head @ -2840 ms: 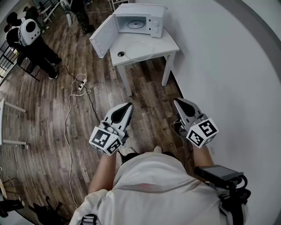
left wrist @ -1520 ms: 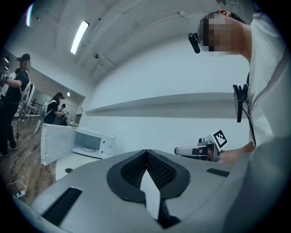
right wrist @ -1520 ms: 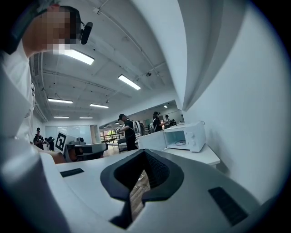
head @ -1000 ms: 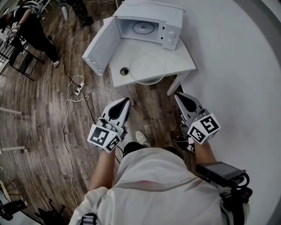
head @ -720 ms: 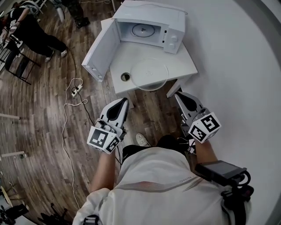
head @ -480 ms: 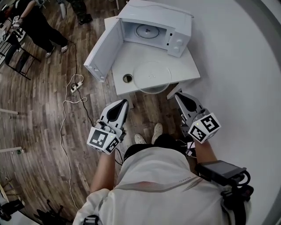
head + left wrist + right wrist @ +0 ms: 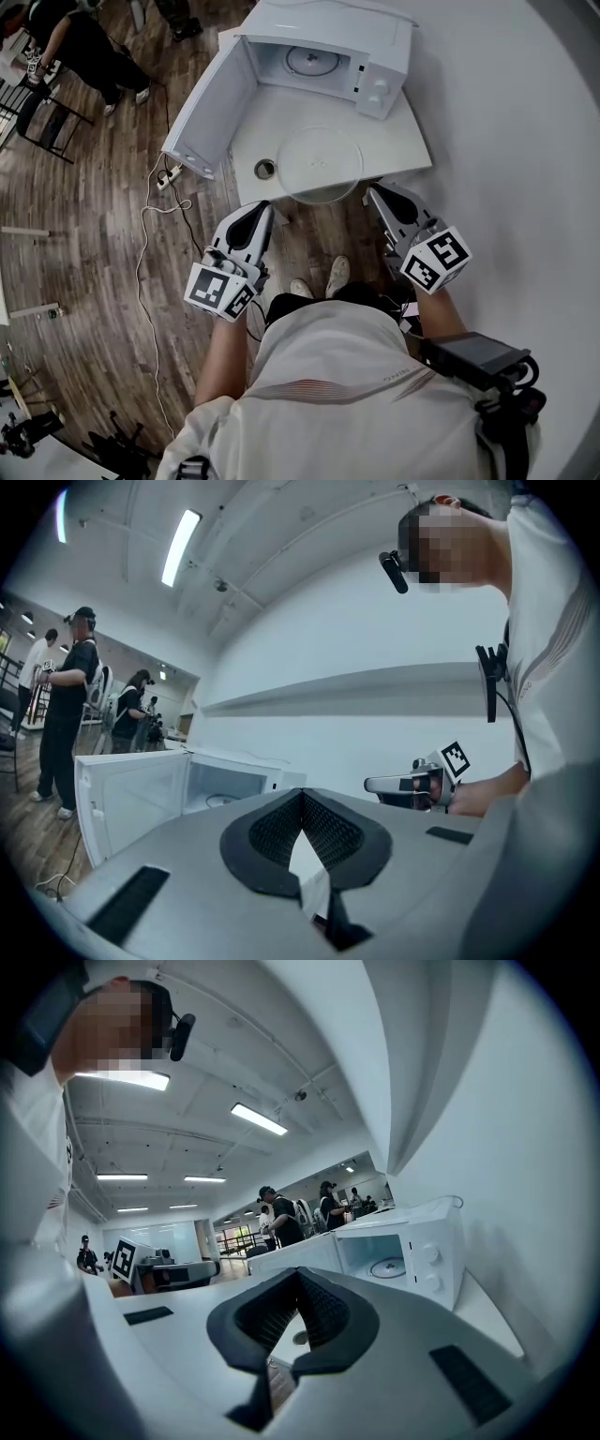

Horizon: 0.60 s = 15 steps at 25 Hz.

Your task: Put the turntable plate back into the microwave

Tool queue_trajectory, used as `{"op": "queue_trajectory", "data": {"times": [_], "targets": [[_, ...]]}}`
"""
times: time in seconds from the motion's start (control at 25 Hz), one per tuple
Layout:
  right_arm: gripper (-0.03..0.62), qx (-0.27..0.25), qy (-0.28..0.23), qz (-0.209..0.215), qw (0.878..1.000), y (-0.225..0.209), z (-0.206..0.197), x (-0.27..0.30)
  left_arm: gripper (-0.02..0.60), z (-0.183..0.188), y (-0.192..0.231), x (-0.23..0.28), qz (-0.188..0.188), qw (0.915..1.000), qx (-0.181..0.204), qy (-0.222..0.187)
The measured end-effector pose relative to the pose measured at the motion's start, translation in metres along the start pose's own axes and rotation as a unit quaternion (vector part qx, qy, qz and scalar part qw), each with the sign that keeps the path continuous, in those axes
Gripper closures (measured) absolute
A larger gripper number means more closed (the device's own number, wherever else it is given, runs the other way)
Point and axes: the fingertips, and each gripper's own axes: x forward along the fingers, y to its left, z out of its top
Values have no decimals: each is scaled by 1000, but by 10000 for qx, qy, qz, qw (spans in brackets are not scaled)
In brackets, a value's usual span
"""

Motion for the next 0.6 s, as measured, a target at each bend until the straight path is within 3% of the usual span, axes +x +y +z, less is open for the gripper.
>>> {"op": "queue_trajectory", "data": {"times": [0.36,0.6], "targets": [[597,50,64,83,9999,-38,-9,23,572,-17,10,40,21,9999,63,117],[597,760,140,-101,9970,-56,-44,34,572,-38,32,51,-152,9994,-4,319]]}}
